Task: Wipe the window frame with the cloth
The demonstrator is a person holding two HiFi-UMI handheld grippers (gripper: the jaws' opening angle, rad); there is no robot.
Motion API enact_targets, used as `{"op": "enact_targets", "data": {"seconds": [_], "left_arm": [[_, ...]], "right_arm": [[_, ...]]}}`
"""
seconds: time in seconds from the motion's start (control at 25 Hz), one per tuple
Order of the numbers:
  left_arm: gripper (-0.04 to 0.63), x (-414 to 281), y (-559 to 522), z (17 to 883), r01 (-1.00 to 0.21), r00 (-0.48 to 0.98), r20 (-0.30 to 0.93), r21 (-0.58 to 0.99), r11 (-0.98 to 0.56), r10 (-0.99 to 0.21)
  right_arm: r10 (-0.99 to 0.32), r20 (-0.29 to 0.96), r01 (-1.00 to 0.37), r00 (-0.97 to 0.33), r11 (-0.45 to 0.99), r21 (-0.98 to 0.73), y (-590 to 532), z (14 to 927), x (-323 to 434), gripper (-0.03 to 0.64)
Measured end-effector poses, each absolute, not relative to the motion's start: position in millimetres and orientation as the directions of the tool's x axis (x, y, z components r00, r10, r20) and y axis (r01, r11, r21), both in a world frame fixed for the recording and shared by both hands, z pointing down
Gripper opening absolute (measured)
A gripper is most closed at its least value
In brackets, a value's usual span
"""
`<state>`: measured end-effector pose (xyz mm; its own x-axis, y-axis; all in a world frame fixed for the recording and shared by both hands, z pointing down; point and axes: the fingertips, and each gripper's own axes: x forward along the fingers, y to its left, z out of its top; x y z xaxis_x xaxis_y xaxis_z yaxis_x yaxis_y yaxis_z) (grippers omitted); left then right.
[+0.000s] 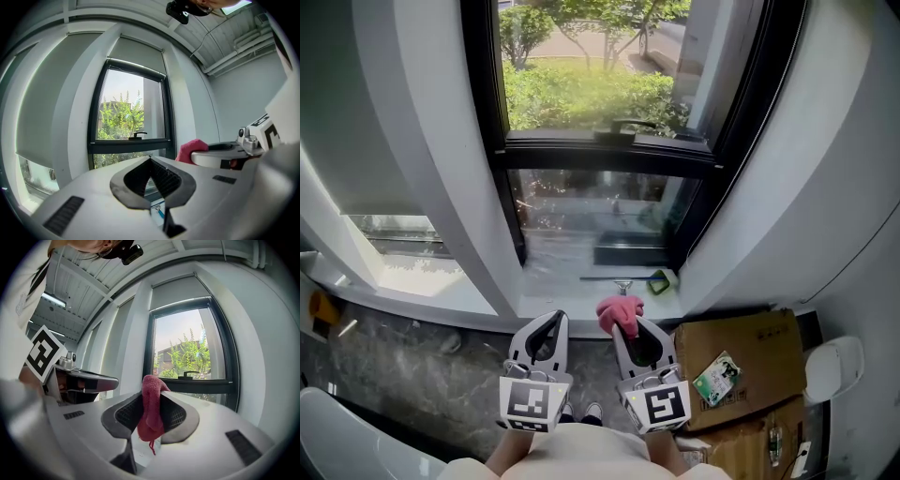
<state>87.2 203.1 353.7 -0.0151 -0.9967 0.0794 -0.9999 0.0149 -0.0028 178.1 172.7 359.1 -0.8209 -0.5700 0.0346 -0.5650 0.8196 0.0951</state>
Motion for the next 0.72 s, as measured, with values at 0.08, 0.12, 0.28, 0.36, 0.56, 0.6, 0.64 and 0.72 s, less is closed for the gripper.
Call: {"op": "enact_targets", "data": {"seconds": [0.08,0.12,0.28,0.36,0.56,0.6,0.64,0.72], "left_arm": [[0.008,89,200,352,-1.000,-0.023,0.077,-0.010,0.023,-0.997],[0.008,89,199,351,-1.000,-0.028,0.074,-0.014,0.027,-0.997],[0.008,96,189,347,-0.999,-0.039,0.053,-0.031,0.038,-0.998],[0.008,102,186,350,-0.999,-0.044,0.054,-0.031,0.043,-0.998],[0.008,103,177,363,-0.998,-0.065,0.070,-0.018,0.064,-0.995],[0.008,100,174,366,-0.998,-0.069,0.073,-0.015,0.068,-0.995],[0.008,96,171,368,-0.998,-0.070,0.071,-0.012,0.069,-0.995],[0.008,89,164,370,-0.998,-0.062,0.057,-0.006,0.061,-0.996]], "right_arm": [[-0.557,0.013,-0.554,-0.831,0.829,0.079,171,356,181,0.094],[-0.547,0.001,-0.546,-0.837,0.835,0.072,169,354,182,0.094],[-0.519,-0.049,-0.522,-0.853,0.850,0.079,161,344,190,0.094],[-0.514,-0.059,-0.517,-0.856,0.852,0.081,155,345,194,0.094],[-0.507,-0.012,-0.507,-0.862,0.862,0.027,138,364,191,0.094],[-0.505,0.003,-0.505,-0.863,0.863,0.019,135,369,188,0.095],[-0.503,0.017,-0.502,-0.864,0.865,0.014,131,373,185,0.098],[-0.498,0.031,-0.499,-0.866,0.867,0.007,123,377,176,0.101]]}}
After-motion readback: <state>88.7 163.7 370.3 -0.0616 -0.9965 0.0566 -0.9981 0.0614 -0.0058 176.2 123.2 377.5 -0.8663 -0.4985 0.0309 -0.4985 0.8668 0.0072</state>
